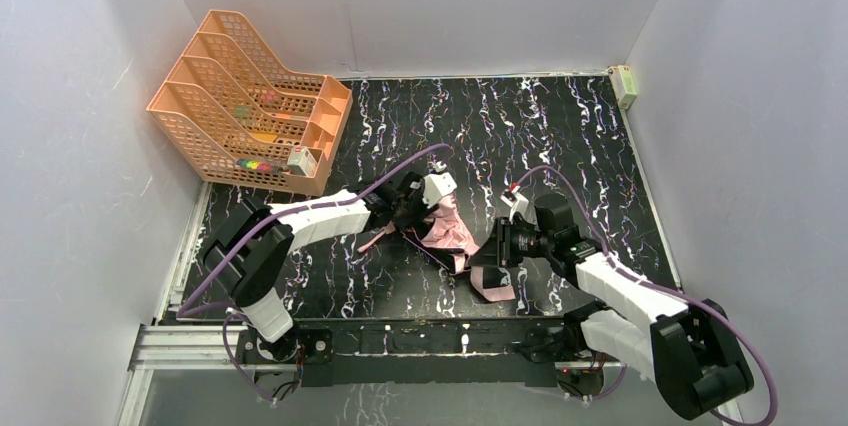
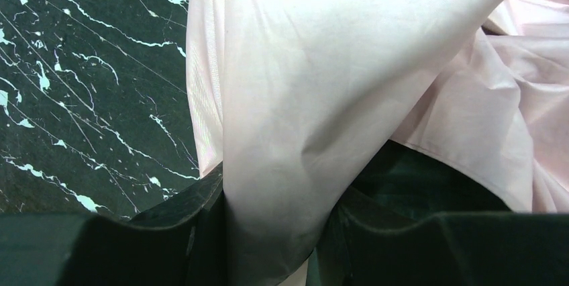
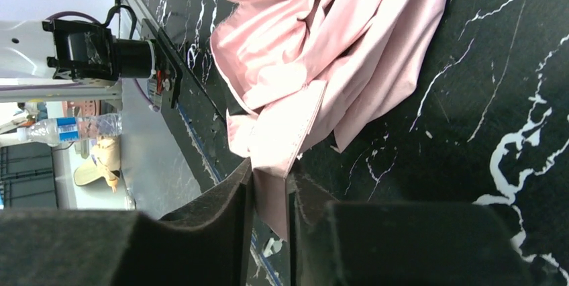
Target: Put away the umbrella
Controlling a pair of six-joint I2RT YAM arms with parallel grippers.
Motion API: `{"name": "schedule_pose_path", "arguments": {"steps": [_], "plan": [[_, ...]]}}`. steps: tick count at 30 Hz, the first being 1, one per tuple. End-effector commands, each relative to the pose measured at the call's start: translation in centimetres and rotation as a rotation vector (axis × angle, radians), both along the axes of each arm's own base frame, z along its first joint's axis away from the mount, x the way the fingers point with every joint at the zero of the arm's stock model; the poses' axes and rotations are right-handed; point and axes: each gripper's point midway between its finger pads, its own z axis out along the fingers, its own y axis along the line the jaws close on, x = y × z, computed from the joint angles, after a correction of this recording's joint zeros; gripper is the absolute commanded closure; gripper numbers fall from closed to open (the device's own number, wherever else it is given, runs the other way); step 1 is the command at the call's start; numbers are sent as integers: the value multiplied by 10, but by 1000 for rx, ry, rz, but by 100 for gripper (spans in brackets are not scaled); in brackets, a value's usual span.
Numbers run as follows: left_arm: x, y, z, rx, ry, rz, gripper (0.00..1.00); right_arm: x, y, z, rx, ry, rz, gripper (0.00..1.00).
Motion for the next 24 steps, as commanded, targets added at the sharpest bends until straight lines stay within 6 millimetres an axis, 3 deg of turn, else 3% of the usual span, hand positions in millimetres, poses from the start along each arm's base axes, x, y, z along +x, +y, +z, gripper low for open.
{"name": "schedule_pose_path", "arguments": {"steps": [1,8,24], "plan": [[12,-5,9,-13,-41,-4,100,-9,-5,6,-6,3,2,74],[14,-5,3,8,-29,-5,100,-30,-19,-5,-89,127,-27,99],[21,2,-4,50,-38,49,100,-63,-48,1,-289,316,-98,100]]}}
